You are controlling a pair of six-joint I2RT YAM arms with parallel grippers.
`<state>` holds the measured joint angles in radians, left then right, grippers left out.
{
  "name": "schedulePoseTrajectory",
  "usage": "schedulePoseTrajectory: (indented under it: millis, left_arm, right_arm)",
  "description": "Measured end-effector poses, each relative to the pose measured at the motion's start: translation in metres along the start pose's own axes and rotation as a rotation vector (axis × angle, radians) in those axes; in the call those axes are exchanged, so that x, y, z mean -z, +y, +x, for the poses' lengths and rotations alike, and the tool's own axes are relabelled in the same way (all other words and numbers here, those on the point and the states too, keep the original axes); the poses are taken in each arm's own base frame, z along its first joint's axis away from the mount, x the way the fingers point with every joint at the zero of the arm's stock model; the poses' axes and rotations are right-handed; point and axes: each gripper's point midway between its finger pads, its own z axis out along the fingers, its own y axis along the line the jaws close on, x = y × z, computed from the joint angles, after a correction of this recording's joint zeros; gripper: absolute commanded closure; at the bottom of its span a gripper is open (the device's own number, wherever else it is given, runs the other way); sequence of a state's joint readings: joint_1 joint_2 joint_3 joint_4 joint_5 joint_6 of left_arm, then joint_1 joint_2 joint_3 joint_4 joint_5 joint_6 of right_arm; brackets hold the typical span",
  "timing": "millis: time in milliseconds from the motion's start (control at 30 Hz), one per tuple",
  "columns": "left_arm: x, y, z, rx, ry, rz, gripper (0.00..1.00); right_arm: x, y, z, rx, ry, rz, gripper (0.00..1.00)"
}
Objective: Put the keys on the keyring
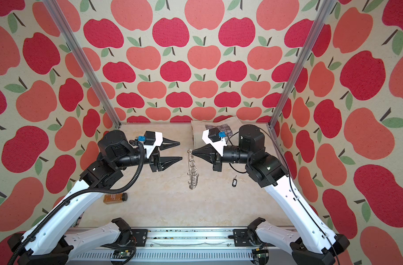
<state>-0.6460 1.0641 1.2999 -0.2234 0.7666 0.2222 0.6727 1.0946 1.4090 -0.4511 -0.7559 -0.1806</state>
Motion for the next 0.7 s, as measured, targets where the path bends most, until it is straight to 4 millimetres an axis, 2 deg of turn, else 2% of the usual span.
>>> schedulePoseTrajectory:
  millis: [167, 333, 700]
  left_arm:
    - [-0.004, 0.0, 0.003, 0.008, 0.032, 0.017, 0.52]
    - [-0.02, -0.001, 0.004, -0.002, 0.067, 0.061, 0.59]
    - [-0.031, -0.014, 0.016, -0.024, 0.141, 0.116, 0.75]
  right_arm:
    - [-0.003, -0.001, 0.011, -0.009, 0.069, 0.011, 1.0]
    - [-0.011, -0.005, 0.017, 0.005, 0.157, 0.036, 1.0]
    - [-0.01, -0.007, 0.027, 0.021, 0.237, 0.067, 1.0]
